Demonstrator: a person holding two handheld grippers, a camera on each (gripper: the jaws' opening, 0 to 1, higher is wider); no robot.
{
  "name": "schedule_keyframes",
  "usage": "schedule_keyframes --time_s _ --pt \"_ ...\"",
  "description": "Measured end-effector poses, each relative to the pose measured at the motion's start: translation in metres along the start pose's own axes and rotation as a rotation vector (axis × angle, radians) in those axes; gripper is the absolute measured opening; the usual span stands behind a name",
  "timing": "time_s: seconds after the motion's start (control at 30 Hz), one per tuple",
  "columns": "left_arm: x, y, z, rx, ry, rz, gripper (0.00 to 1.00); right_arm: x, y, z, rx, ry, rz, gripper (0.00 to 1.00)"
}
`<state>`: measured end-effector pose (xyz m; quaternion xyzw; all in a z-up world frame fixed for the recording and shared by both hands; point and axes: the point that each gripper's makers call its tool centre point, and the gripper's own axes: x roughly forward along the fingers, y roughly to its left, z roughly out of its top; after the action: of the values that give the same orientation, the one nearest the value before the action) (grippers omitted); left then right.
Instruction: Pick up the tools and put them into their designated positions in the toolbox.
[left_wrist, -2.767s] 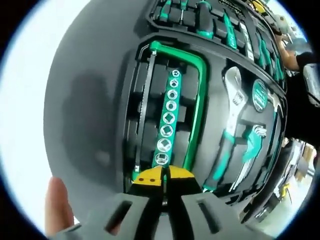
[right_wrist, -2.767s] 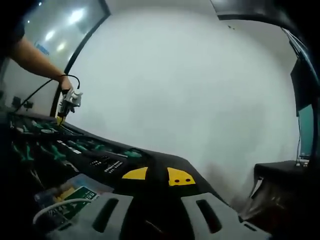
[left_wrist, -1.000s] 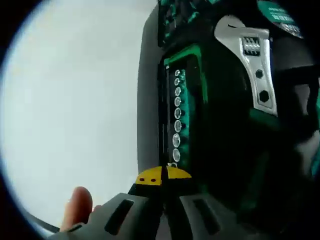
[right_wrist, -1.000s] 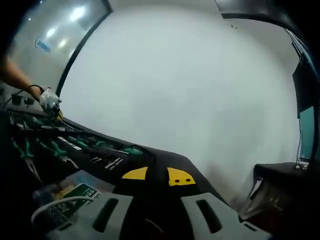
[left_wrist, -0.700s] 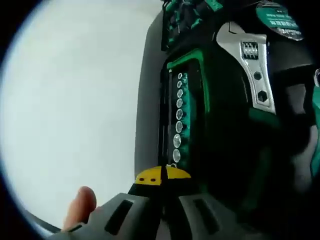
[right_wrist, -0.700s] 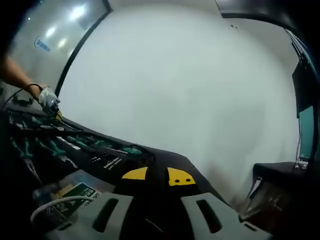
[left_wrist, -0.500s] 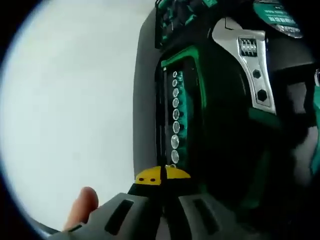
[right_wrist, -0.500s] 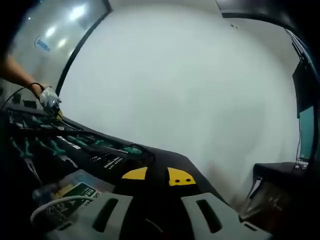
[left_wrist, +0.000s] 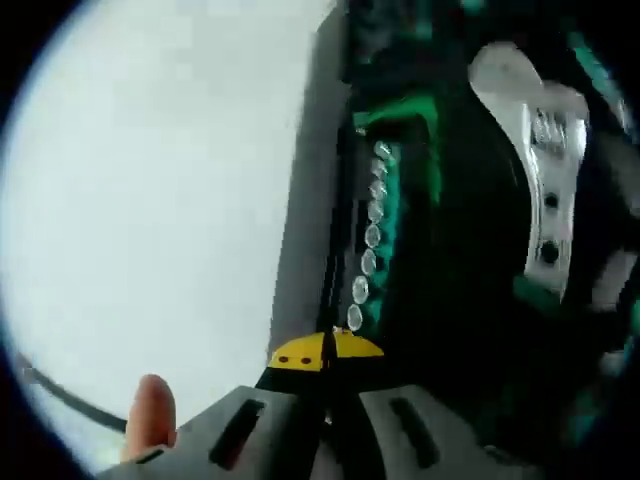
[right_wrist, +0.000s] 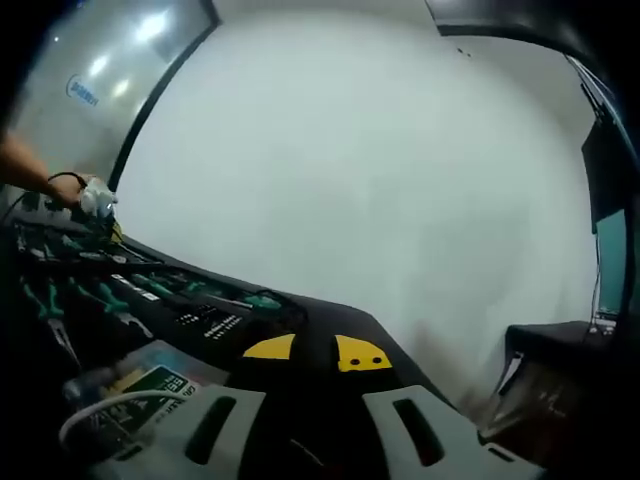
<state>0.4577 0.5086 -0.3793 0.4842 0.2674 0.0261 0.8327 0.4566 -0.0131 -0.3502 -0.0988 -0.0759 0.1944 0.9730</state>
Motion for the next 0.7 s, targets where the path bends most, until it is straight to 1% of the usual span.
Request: schedule_keyframes --time_s 0.03,0.07,0.1,0.13,0.17,0.2,0.23,0.27,0.3,0.37,0.43,0.47,0.53,0.57,0.6,0.63,0.7 --pt "-0.011 0.007 0.007 -0.073 -0.062 0.031 0.00 0.000 0.000 -0.001 0.003 0.002 0.000 0.11" --pt "-0.019 0.012 0.006 -0.118 -0.073 0.044 0.00 0.001 -0.001 -0.001 0.008 0.006 0.001 0.11" --pt "-0.031 0.017 0.005 -0.204 -0.079 0.065 0.00 0.001 -0.001 -0.002 0.010 0.007 0.001 0.11" --pt "-0.039 0.020 0.006 -0.266 -0.095 0.070 0.00 0.001 -0.001 -0.002 0.012 0.009 0.002 0.11" --pt "-0.051 0.026 0.012 -0.351 -0.159 0.079 0.00 0.001 -0.001 -0.003 0.014 0.011 0.003 0.11" --pt "-0.060 0.028 0.017 -0.408 -0.203 0.085 0.00 0.001 0.000 -0.003 0.015 0.014 0.005 0.11" --pt "-0.068 0.028 0.021 -0.448 -0.239 0.082 0.00 0.002 0.001 -0.004 0.015 0.018 0.008 0.11" --pt "-0.079 0.026 0.028 -0.462 -0.278 0.081 0.00 0.002 0.001 -0.004 0.015 0.020 0.010 0.11" --pt "-0.090 0.023 0.034 -0.453 -0.302 0.096 0.00 0.002 0.002 -0.004 0.012 0.020 0.012 0.11" --pt "-0.102 0.018 0.043 -0.457 -0.324 0.094 0.02 0.002 0.005 -0.004 0.011 0.024 0.020 0.11" --pt "-0.118 0.012 0.059 -0.483 -0.386 0.077 0.05 0.001 0.006 -0.004 0.012 0.028 0.024 0.11" --pt "-0.128 0.014 0.067 -0.491 -0.427 0.087 0.06 0.001 0.007 -0.003 0.015 0.026 0.025 0.11" --pt "-0.143 0.017 0.077 -0.531 -0.494 0.107 0.07 0.001 0.006 -0.003 0.020 0.024 0.023 0.11" --pt "-0.149 0.016 0.081 -0.563 -0.530 0.097 0.08 0.001 0.005 -0.003 0.025 0.026 0.021 0.11" --pt "-0.155 0.014 0.086 -0.625 -0.574 0.073 0.10 0.001 0.005 -0.003 0.028 0.027 0.021 0.11" --pt "-0.158 0.013 0.089 -0.644 -0.594 0.066 0.11 0.001 0.005 -0.003 0.032 0.028 0.021 0.11" --pt "-0.160 0.015 0.088 -0.632 -0.587 0.067 0.11 0.001 0.005 -0.004 0.037 0.029 0.020 0.11"
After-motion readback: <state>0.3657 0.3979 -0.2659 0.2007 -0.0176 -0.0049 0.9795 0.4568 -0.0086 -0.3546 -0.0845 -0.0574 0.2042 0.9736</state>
